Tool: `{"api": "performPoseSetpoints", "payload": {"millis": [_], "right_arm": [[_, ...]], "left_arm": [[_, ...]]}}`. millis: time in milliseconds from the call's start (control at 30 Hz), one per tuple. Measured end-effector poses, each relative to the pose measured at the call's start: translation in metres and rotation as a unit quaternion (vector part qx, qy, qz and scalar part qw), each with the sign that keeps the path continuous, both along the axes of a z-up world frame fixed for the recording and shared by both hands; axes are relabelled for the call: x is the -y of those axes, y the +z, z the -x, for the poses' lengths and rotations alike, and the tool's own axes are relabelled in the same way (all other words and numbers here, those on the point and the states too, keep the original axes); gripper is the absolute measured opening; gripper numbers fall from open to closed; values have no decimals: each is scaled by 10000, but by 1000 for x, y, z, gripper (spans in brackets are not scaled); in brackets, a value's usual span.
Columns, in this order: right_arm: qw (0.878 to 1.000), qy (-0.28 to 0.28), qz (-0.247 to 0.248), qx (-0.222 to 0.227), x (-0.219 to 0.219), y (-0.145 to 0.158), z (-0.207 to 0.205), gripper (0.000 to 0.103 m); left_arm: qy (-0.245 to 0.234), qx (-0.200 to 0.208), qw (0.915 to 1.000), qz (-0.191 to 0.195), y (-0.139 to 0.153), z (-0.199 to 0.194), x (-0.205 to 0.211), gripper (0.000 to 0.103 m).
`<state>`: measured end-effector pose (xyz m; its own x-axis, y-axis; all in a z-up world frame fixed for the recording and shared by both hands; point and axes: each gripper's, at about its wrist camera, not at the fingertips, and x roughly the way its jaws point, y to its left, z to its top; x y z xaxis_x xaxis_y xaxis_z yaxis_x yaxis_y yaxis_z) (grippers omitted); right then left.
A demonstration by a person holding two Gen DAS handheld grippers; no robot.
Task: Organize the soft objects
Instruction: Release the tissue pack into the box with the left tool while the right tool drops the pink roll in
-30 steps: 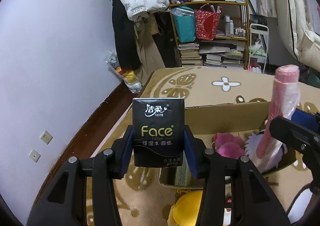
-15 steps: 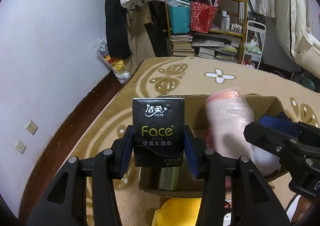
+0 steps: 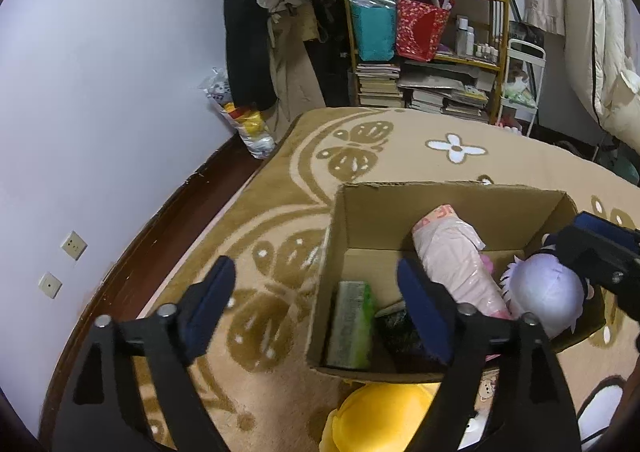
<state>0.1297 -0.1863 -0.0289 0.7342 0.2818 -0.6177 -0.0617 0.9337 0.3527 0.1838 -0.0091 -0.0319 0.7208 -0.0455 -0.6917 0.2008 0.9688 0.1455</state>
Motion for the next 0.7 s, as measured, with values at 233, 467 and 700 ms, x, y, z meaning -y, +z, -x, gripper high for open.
{"api": "performPoseSetpoints", "payload": {"millis": [233, 467, 700], "right_arm": [[9999, -110, -10, 26, 2, 7, 13, 93], [9999, -50, 118, 20, -8, 11, 26, 103], [9994, -78, 344, -29, -17, 11, 41, 103]], "left_arm": [[99, 156, 9998, -45, 10, 10, -11, 103], [211, 41, 9996, 164, 12, 20, -24, 103], [186, -21, 9998, 105, 16, 35, -25, 103]]}}
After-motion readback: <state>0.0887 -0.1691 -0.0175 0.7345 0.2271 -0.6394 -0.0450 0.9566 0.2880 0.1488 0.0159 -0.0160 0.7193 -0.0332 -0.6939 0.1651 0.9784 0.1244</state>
